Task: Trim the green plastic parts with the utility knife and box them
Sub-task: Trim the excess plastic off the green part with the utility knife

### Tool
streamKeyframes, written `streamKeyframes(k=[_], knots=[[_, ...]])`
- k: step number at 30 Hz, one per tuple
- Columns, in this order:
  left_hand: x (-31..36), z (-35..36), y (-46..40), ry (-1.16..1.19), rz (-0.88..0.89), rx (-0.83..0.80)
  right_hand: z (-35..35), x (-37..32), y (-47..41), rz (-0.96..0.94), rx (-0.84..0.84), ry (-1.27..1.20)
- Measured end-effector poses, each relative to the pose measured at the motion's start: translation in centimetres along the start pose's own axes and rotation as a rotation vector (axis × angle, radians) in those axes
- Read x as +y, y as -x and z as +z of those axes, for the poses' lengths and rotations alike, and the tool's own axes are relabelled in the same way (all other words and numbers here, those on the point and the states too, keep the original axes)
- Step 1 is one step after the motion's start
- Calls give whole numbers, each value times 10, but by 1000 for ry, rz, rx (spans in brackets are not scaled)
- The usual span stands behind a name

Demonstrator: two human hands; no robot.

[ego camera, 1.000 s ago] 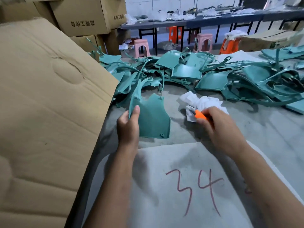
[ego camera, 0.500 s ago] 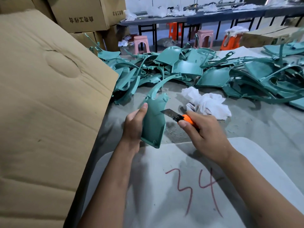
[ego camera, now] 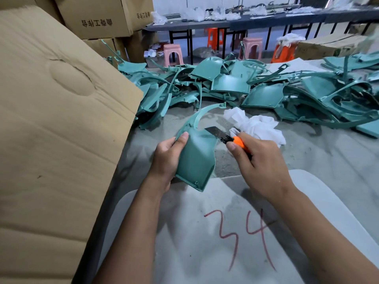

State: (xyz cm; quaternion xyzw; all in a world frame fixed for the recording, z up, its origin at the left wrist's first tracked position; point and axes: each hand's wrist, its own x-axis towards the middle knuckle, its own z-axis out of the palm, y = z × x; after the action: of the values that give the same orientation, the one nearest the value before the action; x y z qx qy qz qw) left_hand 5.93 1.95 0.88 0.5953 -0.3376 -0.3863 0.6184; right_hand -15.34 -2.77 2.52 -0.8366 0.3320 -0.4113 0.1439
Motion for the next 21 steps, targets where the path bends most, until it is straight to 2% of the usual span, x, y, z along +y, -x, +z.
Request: streamKeyframes(k=[2, 5, 7, 11, 15, 18, 21], knots=[[0, 3, 1, 14, 5, 40, 0, 0, 1, 19, 2, 30], [0, 5, 0, 60, 3, 83, -1, 0, 2, -93, -95, -77], [0, 2, -1, 65, -2, 49, -1, 1, 3, -127, -127, -132], [0, -1, 1, 48, -18, -29, -3, 4, 2, -42, -10, -50], [-2, 6, 1, 42, 2, 61, -4, 5, 1, 12, 81, 60], [0, 6, 1, 66, -5, 101, -3, 1, 2, -111, -55, -88], [2, 2, 1, 61, -8, 45, -2, 4, 2, -92, -82, -104]])
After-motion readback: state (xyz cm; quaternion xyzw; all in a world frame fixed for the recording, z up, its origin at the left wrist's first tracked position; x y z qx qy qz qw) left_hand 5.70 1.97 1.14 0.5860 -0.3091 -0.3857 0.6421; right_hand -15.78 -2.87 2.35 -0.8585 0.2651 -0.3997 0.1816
